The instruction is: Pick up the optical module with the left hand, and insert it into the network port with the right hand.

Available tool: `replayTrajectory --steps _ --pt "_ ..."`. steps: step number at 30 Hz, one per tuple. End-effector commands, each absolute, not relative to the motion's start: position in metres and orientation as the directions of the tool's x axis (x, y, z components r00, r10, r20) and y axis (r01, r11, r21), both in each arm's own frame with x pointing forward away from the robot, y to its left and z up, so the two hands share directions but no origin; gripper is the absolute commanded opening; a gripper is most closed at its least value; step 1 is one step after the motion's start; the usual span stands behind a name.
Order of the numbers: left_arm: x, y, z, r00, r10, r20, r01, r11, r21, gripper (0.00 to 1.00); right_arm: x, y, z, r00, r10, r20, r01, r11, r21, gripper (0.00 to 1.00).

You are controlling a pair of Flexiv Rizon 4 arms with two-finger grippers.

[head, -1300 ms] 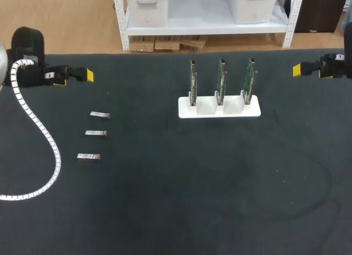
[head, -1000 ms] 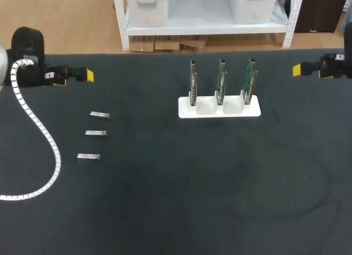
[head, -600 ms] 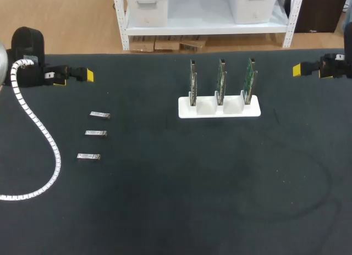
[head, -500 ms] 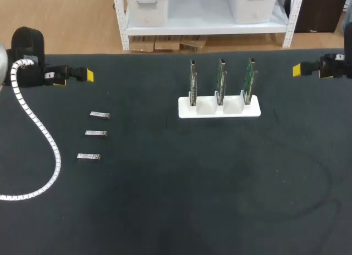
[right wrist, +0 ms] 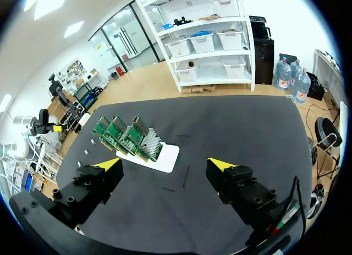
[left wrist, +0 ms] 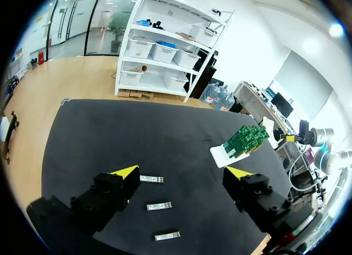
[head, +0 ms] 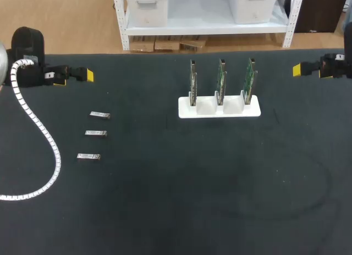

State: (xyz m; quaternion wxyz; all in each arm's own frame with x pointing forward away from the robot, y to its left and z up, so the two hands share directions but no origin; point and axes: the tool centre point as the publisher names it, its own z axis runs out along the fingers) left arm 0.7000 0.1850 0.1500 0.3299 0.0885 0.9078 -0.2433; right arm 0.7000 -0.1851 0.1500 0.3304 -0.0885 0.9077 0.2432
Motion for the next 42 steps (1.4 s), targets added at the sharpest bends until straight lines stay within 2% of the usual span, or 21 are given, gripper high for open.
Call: replayTrajectory --steps 1,25,28,31,35,39,42 --pt "0.7 0.185 0.15 -0.767 0.0 -0.642 0.321 0.866 -0.383 1.0 0.7 -0.185 0.15 -0.766 0.0 -0.643 -0.321 0.866 0.383 1.0" --pt "0.7 0.185 0.15 -0.767 0.0 -0.642 0.321 0.866 -0.383 1.0 0.7 -0.185 0.15 -0.766 0.0 -0.643 -0.321 0.866 0.383 1.0" --pt "0.701 0.185 0.15 -0.769 0.091 -0.633 0.379 0.862 -0.337 1.0 0.7 -0.185 0.15 -0.766 0.0 -0.643 -0.321 0.866 0.383 1.0" --pt "0.703 0.192 0.147 -0.781 0.137 -0.61 0.414 0.844 -0.341 1.0 0.7 -0.185 0.15 -0.766 0.0 -0.643 -0.321 0.866 0.383 1.0" --pt "0.704 0.203 0.142 -0.775 0.323 -0.543 0.532 0.798 -0.285 1.0 0.7 -0.185 0.15 -0.766 0.0 -0.643 -0.321 0.866 0.383 1.0" --pt "0.706 0.209 0.138 -0.688 0.592 -0.419 0.703 0.686 -0.186 1.0 0.7 -0.185 0.15 -0.766 0.0 -0.643 -0.321 0.866 0.383 1.0" --pt "0.709 0.215 0.138 -0.599 0.722 -0.346 0.796 0.582 -0.165 1.0 0.7 -0.185 0.15 -0.766 0.0 -0.643 -0.321 0.866 0.383 1.0"
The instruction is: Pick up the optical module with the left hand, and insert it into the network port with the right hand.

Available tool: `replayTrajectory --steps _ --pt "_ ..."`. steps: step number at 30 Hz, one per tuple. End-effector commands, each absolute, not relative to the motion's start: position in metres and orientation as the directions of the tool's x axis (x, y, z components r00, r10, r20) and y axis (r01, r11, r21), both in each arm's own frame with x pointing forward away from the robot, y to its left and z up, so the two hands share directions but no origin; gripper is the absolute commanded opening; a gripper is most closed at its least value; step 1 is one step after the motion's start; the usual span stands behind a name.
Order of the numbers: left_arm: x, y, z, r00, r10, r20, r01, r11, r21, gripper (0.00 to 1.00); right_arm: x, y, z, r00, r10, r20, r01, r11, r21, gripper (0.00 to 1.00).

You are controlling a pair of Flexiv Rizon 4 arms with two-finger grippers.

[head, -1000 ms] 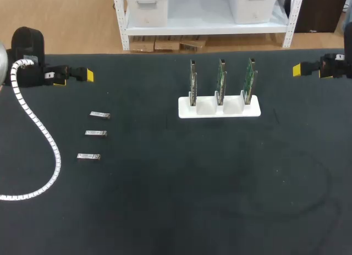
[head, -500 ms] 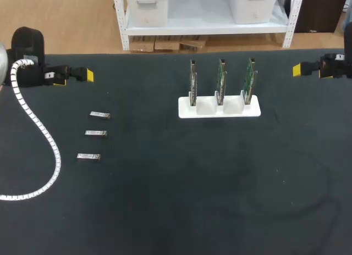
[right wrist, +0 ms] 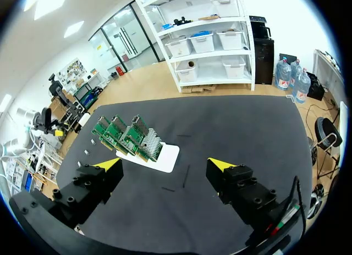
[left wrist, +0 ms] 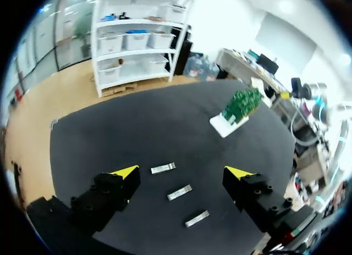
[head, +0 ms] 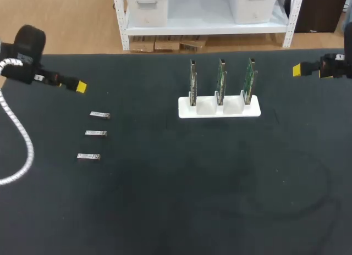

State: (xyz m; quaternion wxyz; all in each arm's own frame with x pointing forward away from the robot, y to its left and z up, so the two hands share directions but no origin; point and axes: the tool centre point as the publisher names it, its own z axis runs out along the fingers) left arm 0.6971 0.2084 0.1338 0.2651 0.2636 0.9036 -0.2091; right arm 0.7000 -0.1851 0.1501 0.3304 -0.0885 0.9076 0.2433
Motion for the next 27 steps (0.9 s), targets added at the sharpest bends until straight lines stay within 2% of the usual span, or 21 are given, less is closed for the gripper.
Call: replayTrajectory --steps 1,7,13,16,19,20,27 --pt "0.71 0.216 0.137 -0.554 0.769 -0.32 0.83 0.539 -0.143 1.0 0.7 -0.185 0.15 -0.766 0.0 -0.643 -0.321 0.866 0.383 1.0" --pt "0.717 0.222 0.125 -0.353 0.929 -0.108 0.933 0.341 -0.117 1.0 0.7 -0.185 0.15 -0.766 0.0 -0.643 -0.321 0.866 0.383 1.0" --pt "0.722 0.221 0.112 -0.16 0.984 0.076 0.98 0.168 -0.107 1.0 0.7 -0.185 0.15 -0.766 0.0 -0.643 -0.321 0.866 0.383 1.0" --pt "0.724 0.221 0.106 -0.103 0.986 0.129 0.987 0.117 -0.112 1.0 0.7 -0.185 0.15 -0.766 0.0 -0.643 -0.321 0.866 0.383 1.0" --pt "0.731 0.218 0.109 -0.152 0.987 0.057 0.981 0.158 -0.113 1.0 0.7 -0.185 0.15 -0.766 0.0 -0.643 -0.321 0.866 0.383 1.0" --pt "0.735 0.217 0.112 -0.217 0.976 0.003 0.971 0.216 -0.105 1.0 0.7 -0.185 0.15 -0.766 0.0 -0.643 -0.321 0.866 0.383 1.0" --pt "0.735 0.217 0.112 -0.217 0.976 0.003 0.971 0.216 -0.105 1.0 0.7 -0.185 0.15 -0.766 0.0 -0.643 -0.321 0.866 0.383 1.0"
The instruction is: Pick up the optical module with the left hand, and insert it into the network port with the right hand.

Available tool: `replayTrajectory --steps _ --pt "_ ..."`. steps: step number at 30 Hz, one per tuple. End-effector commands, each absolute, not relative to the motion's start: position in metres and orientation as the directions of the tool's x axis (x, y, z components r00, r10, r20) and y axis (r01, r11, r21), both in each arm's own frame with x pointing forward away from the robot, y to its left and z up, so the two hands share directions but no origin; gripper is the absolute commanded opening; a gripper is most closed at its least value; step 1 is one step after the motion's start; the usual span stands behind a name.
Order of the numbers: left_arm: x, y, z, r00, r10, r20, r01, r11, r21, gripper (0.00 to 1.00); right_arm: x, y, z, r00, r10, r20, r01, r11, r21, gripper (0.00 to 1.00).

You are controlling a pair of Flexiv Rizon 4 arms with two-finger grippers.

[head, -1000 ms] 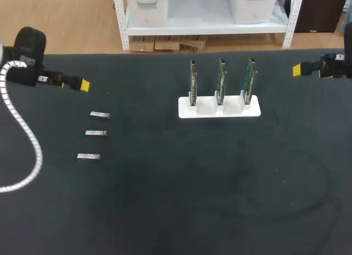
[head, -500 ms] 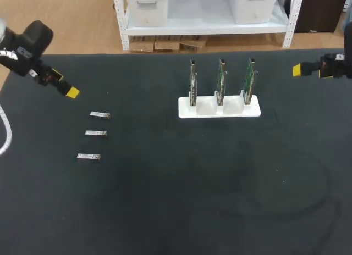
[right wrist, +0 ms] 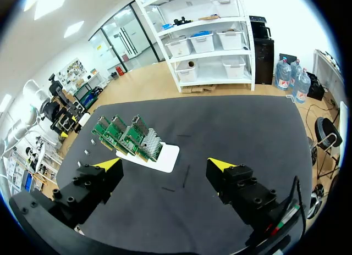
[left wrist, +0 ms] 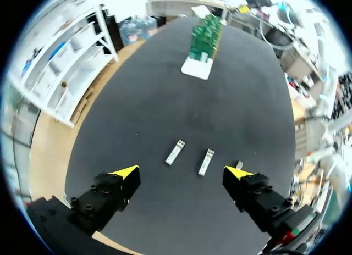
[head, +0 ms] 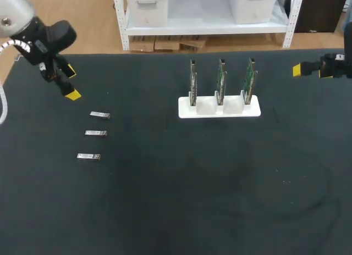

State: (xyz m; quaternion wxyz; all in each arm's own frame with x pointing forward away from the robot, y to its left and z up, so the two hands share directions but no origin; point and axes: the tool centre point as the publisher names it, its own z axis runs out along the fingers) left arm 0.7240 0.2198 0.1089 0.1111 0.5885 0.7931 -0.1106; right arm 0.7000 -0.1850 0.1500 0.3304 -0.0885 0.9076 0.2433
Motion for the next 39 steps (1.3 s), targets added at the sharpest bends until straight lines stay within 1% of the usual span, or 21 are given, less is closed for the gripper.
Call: replayTrajectory --steps 1,11,15,17,18,20,24,25,27,30,31,33,36,39 --pt "0.735 0.217 0.112 -0.217 0.976 0.003 0.971 0.216 -0.105 1.0 0.7 -0.185 0.15 -0.766 0.0 -0.643 -0.321 0.866 0.383 1.0" --pt "0.735 0.217 0.112 -0.217 0.976 0.003 0.971 0.216 -0.105 1.0 0.7 -0.185 0.15 -0.766 0.0 -0.643 -0.321 0.866 0.383 1.0" --pt "0.734 0.208 0.104 -0.075 0.99 0.119 0.994 0.084 -0.069 1.0 0.7 -0.185 0.15 -0.766 0.0 -0.643 -0.321 0.866 0.383 1.0" --pt "0.733 0.202 0.098 -0.027 0.982 0.187 0.998 0.037 -0.052 1.0 0.7 -0.185 0.15 -0.766 0.0 -0.643 -0.321 0.866 0.383 1.0" --pt "0.732 0.199 0.096 0.02 0.978 0.209 0.999 -0.012 -0.037 1.0 0.7 -0.185 0.15 -0.766 0.0 -0.643 -0.321 0.866 0.383 1.0" --pt "0.73 0.193 0.09 0.053 0.97 0.236 0.999 -0.048 -0.024 1.0 0.7 -0.185 0.15 -0.766 0.0 -0.643 -0.321 0.866 0.383 1.0" --pt "0.728 0.191 0.078 0.055 0.97 0.238 0.998 -0.053 -0.015 1.0 0.7 -0.185 0.15 -0.766 0.0 -0.643 -0.321 0.866 0.383 1.0" --pt "0.728 0.191 0.075 0.04 0.966 0.254 0.999 -0.039 -0.009 1.0 0.7 -0.185 0.15 -0.766 0.0 -0.643 -0.321 0.866 0.383 1.0" --pt "0.726 0.192 0.072 0.04 0.973 0.227 0.999 -0.041 -0.002 1.0 0.7 -0.185 0.15 -0.766 0.0 -0.643 -0.321 0.866 0.383 1.0" --pt "0.727 0.197 0.063 -0.004 0.974 0.225 1.0 0.008 -0.016 1.0 0.7 -0.185 0.15 -0.766 0.0 -0.643 -0.321 0.866 0.383 1.0" --pt "0.728 0.2 0.06 -0.036 0.974 0.226 0.999 0.041 -0.019 1.0 0.7 -0.185 0.15 -0.766 0.0 -0.643 -0.321 0.866 0.383 1.0" --pt "0.729 0.206 0.057 -0.082 0.98 0.182 0.996 0.087 -0.023 1.0 0.7 -0.185 0.15 -0.766 0.0 -0.643 -0.321 0.866 0.383 1.0" --pt "0.729 0.207 0.053 -0.096 0.982 0.162 0.994 0.101 -0.028 1.0 0.7 -0.185 0.15 -0.766 0.0 -0.643 -0.321 0.866 0.383 1.0" --pt "0.731 0.208 0.05 -0.11 0.991 0.075 0.994 0.112 -0.022 1.0 0.7 -0.185 0.15 -0.766 0.0 -0.643 -0.321 0.866 0.383 1.0"
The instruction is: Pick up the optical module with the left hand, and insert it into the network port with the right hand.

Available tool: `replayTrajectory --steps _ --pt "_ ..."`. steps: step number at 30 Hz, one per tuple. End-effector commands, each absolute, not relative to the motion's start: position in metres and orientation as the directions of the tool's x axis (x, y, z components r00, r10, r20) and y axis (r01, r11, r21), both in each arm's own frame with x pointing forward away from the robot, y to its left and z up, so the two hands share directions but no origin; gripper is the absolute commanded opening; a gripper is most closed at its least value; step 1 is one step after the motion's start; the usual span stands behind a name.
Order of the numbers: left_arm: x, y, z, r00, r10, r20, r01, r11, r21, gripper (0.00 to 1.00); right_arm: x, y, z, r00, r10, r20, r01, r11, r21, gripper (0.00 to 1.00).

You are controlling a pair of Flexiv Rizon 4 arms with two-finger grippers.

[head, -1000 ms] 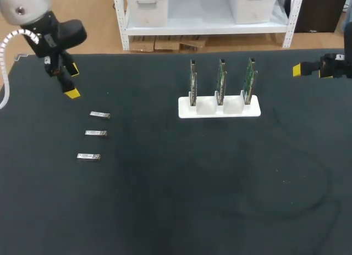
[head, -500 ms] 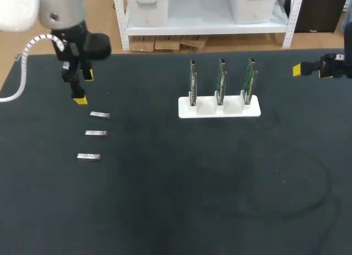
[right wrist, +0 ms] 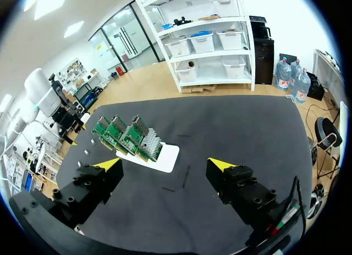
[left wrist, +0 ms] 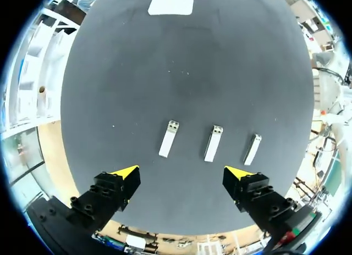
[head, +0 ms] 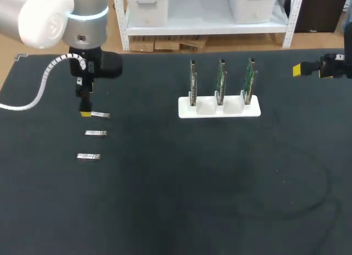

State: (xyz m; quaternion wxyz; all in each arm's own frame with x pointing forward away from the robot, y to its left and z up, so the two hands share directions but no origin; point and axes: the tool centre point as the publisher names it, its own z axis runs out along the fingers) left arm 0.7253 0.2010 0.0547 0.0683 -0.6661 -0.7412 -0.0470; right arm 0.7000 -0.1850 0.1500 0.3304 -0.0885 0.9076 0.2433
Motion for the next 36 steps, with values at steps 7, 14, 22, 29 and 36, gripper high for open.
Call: replayTrajectory --steps 7,14,22,29,36 --pt "0.736 0.208 0.048 -0.072 0.997 0.003 0.997 0.072 0.008 1.0 0.7 -0.185 0.15 -0.766 0.0 -0.643 -0.321 0.866 0.383 1.0" --pt "0.731 0.2 0.044 -0.024 1.0 0.008 1.0 0.024 0.004 1.0 0.7 -0.185 0.15 -0.766 0.0 -0.643 -0.321 0.866 0.383 1.0" --pt "0.728 0.187 0.038 -0.017 1.0 -0.013 1.0 0.017 -0.002 1.0 0.7 -0.185 0.15 -0.766 0.0 -0.643 -0.321 0.866 0.383 1.0" --pt "0.733 0.189 0.03 -0.018 1.0 0.025 1.0 0.018 -0.001 1.0 0.7 -0.185 0.15 -0.766 0.0 -0.643 -0.321 0.866 0.383 1.0" --pt "0.74 0.195 0.026 -0.043 0.999 0.008 0.999 0.043 0.009 1.0 0.7 -0.185 0.15 -0.766 0.0 -0.643 -0.321 0.866 0.383 1.0"
